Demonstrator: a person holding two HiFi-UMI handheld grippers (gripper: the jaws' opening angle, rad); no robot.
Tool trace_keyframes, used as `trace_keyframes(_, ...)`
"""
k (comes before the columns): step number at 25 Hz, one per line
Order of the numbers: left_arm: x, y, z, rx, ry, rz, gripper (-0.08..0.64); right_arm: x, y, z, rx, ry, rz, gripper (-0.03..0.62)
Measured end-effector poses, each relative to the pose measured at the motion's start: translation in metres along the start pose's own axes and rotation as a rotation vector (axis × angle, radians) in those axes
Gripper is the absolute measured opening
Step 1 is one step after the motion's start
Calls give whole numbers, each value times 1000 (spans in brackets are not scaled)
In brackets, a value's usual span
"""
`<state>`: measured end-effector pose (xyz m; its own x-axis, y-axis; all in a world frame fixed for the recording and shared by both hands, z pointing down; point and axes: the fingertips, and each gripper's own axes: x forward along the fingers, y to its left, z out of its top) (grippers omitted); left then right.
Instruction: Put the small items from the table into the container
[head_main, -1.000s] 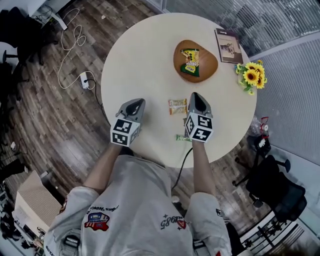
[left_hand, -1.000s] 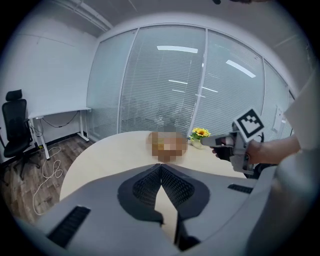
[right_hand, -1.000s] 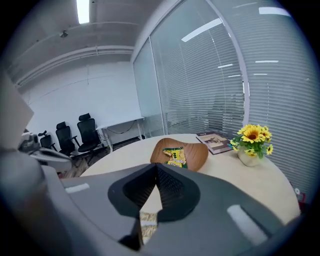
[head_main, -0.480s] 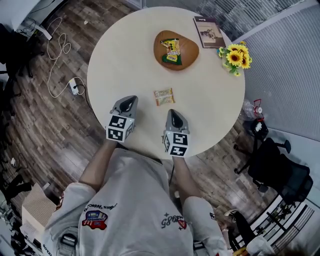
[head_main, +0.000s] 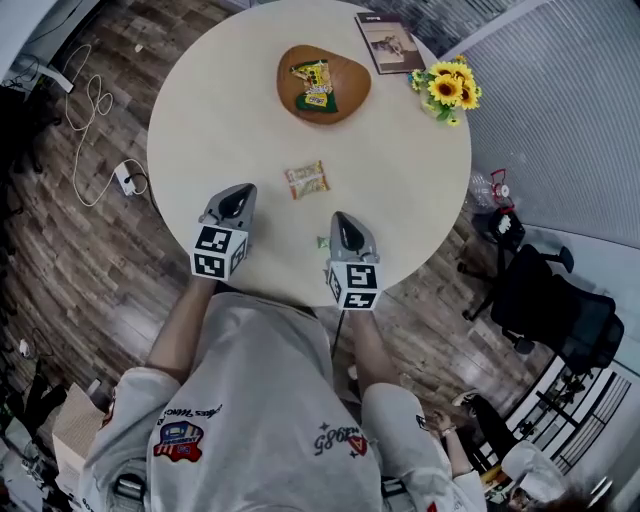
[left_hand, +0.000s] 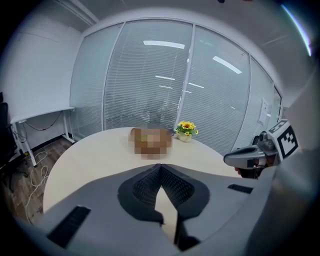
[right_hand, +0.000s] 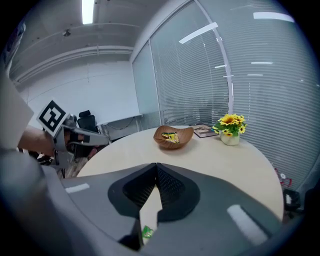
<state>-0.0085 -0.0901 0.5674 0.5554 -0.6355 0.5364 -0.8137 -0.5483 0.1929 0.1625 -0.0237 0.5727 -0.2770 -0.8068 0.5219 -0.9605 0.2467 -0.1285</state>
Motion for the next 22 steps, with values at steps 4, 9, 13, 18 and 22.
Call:
trace_keyframes(4, 4, -4, -2, 8, 3, -20, 6, -15, -22, -51, -46, 104, -16, 3)
trace_keyframes(9, 8, -13, -5, 18, 15, -42, 6, -17, -24, -132, -112, 293, 43, 115)
trace_keyframes(13, 6, -13, -9, 26, 29, -46, 6, -11, -23, -168, -268, 396, 58, 236)
trace_keyframes(18, 1, -5, -12, 31, 44, -33, 6, 6, -22, -181, -393, 445, 88, 279)
trace_keyframes(22, -5, 3, -13, 26, 48, -22, 6, 15, -22, -179, -366, 493, 126, 278)
